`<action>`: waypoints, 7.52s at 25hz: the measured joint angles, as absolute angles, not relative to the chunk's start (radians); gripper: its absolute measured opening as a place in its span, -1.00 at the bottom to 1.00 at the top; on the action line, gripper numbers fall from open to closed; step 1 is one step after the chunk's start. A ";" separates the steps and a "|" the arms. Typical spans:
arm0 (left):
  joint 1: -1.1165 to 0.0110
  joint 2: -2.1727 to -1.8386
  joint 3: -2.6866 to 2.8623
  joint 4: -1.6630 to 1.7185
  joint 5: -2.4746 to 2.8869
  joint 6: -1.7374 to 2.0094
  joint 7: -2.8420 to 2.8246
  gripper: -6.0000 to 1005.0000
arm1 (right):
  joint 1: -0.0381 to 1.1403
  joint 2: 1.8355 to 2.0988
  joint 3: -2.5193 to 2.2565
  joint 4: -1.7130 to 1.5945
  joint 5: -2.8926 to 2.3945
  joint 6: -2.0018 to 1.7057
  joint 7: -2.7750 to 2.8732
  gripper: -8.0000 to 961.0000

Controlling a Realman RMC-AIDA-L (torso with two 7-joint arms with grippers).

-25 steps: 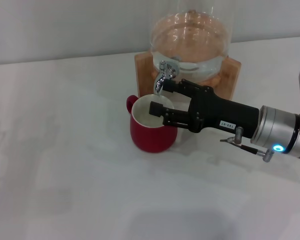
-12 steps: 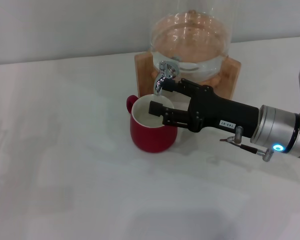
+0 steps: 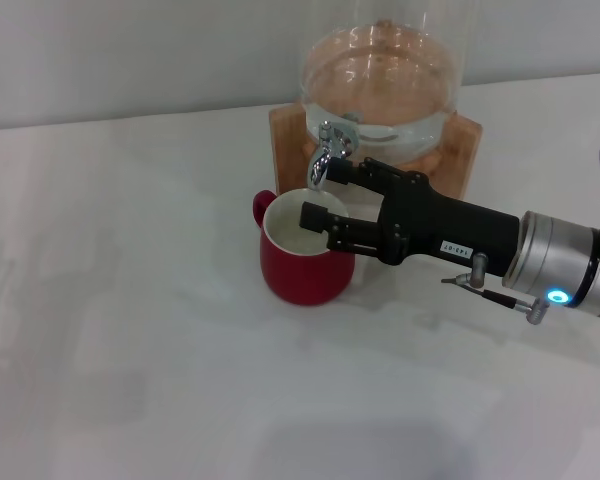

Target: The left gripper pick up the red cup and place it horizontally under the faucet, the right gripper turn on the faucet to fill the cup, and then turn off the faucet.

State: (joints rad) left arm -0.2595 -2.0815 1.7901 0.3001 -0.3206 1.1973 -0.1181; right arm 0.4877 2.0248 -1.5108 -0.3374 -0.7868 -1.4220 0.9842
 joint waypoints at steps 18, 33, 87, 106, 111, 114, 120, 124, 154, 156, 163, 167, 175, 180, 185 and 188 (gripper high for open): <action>-0.262 -2.082 1.790 0.293 -0.321 1.199 -0.118 0.75 | 0.483 2.023 -1.510 -0.337 -0.774 -1.425 0.980 0.82; -0.262 -2.083 1.790 0.293 -0.321 1.200 -0.118 0.75 | 0.481 2.022 -1.509 -0.337 -0.773 -1.425 0.978 0.82; -0.262 -2.083 1.790 0.293 -0.321 1.200 -0.118 0.75 | 0.466 2.019 -1.496 -0.337 -0.737 -1.414 0.974 0.82; -0.262 -2.083 1.790 0.293 -0.321 1.200 -0.117 0.75 | 0.466 2.019 -1.496 -0.337 -0.734 -1.415 0.968 0.82; -0.262 -2.083 1.790 0.293 -0.321 1.200 -0.117 0.75 | 0.466 2.019 -1.496 -0.337 -0.727 -1.415 0.966 0.82; -0.262 -2.083 1.790 0.293 -0.321 1.200 -0.117 0.75 | 0.465 2.019 -1.496 -0.337 -0.725 -1.415 0.965 0.82; -0.262 -2.083 1.790 0.293 -0.321 1.200 -0.117 0.75 | 0.461 2.019 -1.498 -0.337 -0.724 -1.427 0.962 0.82; -0.262 -2.083 1.790 0.293 -0.321 1.200 -0.116 0.75 | 0.456 2.019 -1.505 -0.334 -0.728 -1.455 0.962 0.82; -0.256 -2.080 1.777 0.293 -0.329 1.201 -0.117 0.75 | 0.354 1.983 -1.244 -0.338 -0.732 -1.492 0.936 0.82; -0.256 -2.079 1.776 0.293 -0.330 1.201 -0.117 0.75 | 0.351 1.981 -1.216 -0.337 -0.732 -1.492 0.931 0.82; -0.262 -2.077 1.739 0.293 -0.333 1.201 -0.118 0.75 | 0.341 1.976 -1.115 -0.337 -0.732 -1.464 0.917 0.82; -0.266 -2.075 1.715 0.293 -0.333 1.201 -0.119 0.75 | 0.341 1.976 -1.047 -0.337 -0.730 -1.424 0.892 0.82; -0.290 -2.076 1.677 0.292 -0.334 1.189 -0.123 0.75 | 0.369 1.987 -0.966 -0.340 -0.724 -1.291 0.800 0.82; -0.297 -2.078 1.655 0.291 -0.335 1.184 -0.144 0.75 | 0.378 2.000 -0.903 -0.348 -0.723 -1.231 0.750 0.82; -0.302 -2.078 1.638 0.291 -0.336 1.174 -0.188 0.75 | 0.384 2.008 -0.839 -0.350 -0.722 -1.206 0.705 0.82; -0.303 -2.078 1.634 0.291 -0.336 1.174 -0.191 0.75 | 0.386 2.009 -0.810 -0.345 -0.721 -1.202 0.688 0.82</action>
